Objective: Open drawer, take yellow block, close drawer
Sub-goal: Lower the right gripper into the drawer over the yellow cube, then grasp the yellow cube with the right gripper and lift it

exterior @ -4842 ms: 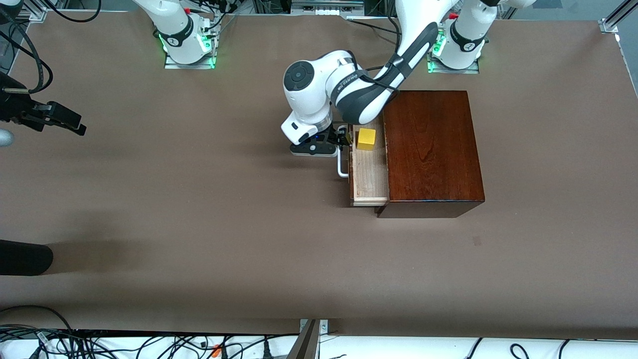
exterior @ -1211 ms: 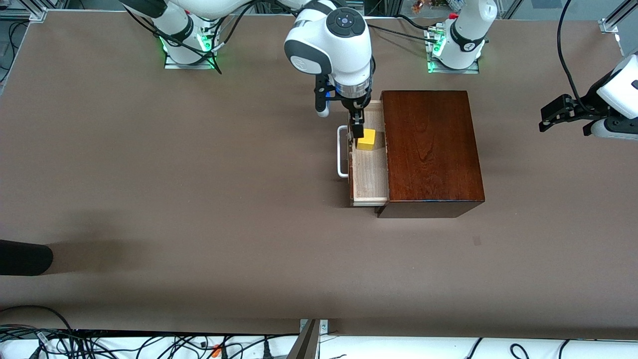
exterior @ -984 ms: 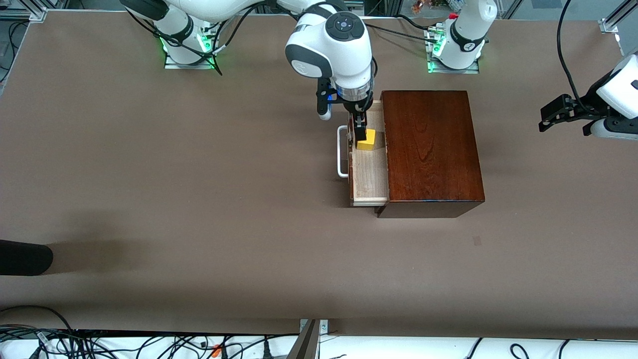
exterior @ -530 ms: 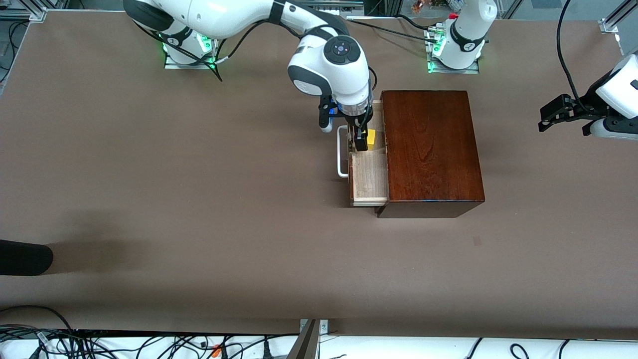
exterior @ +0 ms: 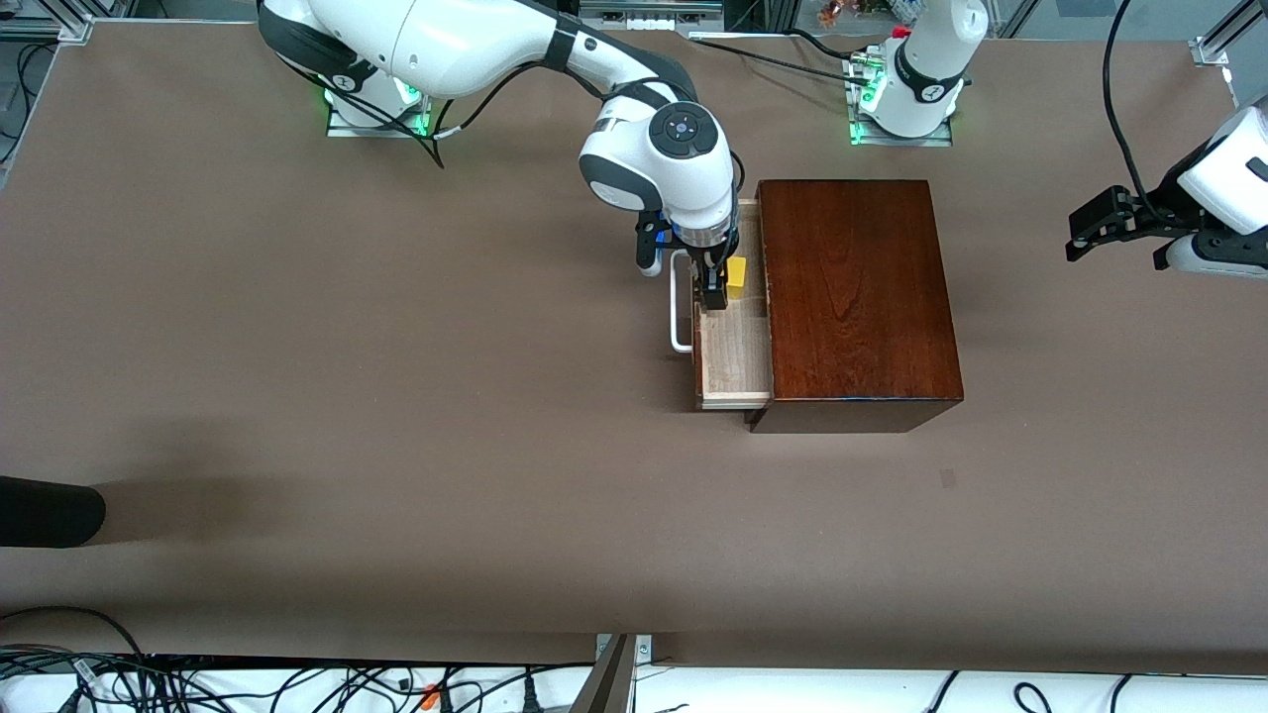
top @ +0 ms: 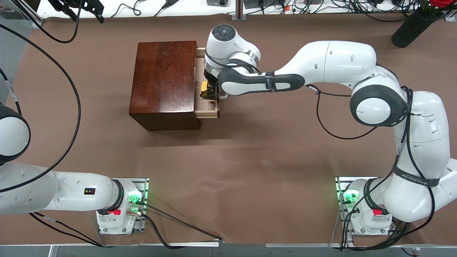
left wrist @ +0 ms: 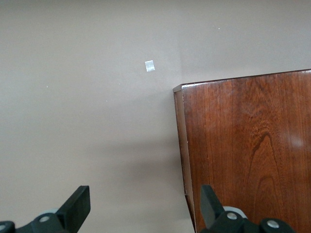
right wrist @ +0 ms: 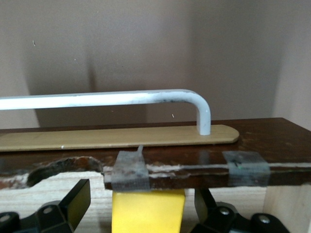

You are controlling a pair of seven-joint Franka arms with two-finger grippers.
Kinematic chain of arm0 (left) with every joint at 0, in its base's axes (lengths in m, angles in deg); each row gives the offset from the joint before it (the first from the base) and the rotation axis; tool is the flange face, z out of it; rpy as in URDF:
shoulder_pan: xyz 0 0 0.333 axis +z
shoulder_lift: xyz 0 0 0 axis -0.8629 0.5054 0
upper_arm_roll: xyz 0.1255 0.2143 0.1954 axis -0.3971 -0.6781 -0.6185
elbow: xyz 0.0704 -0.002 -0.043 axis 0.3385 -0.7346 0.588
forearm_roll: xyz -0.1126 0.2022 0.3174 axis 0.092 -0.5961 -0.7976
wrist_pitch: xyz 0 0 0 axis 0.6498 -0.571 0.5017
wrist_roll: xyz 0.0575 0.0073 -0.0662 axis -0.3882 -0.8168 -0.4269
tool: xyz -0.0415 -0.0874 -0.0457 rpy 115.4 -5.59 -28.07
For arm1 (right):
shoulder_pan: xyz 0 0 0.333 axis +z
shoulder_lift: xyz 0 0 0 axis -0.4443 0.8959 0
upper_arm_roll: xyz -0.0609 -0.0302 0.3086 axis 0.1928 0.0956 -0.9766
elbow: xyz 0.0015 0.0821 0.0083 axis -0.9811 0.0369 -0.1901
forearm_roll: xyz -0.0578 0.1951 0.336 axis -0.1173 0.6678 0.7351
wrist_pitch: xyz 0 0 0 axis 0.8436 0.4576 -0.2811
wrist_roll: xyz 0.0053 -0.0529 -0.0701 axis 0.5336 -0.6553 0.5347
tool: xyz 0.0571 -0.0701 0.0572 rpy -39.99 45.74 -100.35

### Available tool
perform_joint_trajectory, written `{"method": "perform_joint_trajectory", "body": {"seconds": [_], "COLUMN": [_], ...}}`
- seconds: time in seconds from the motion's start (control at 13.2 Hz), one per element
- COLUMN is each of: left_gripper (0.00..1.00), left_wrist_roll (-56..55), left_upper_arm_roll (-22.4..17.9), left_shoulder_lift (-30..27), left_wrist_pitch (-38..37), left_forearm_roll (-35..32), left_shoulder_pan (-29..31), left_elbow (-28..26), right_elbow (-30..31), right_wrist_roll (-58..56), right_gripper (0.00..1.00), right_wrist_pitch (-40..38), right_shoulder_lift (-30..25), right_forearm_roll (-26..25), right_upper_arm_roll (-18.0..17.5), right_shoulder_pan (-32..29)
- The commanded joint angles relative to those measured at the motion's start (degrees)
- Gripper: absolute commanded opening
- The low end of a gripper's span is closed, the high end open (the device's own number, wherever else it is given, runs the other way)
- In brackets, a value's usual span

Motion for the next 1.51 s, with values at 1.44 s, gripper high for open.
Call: {"method": "perform_joint_trajectory", "body": {"seconds": [1.44], "left_gripper": [1.00], "left_wrist_roll": [17.8], "left_upper_arm_roll": [8.4], "left_shoulder_lift": [4.1], "left_wrist_pitch": [-5.4], "left_forearm_roll": [5.7], "left_shoulder_pan": [-2.8], "left_elbow": [5.2], "right_elbow": [-8.2], "right_wrist_roll": [-30.8], "right_gripper": [0.00], "right_wrist_pitch": [-47.5], "right_shoulder_lift": [-15.5], "right_forearm_roll": [4.7], "right_upper_arm_roll": [-16.0], "right_shoulder_pan": [-19.2]}}
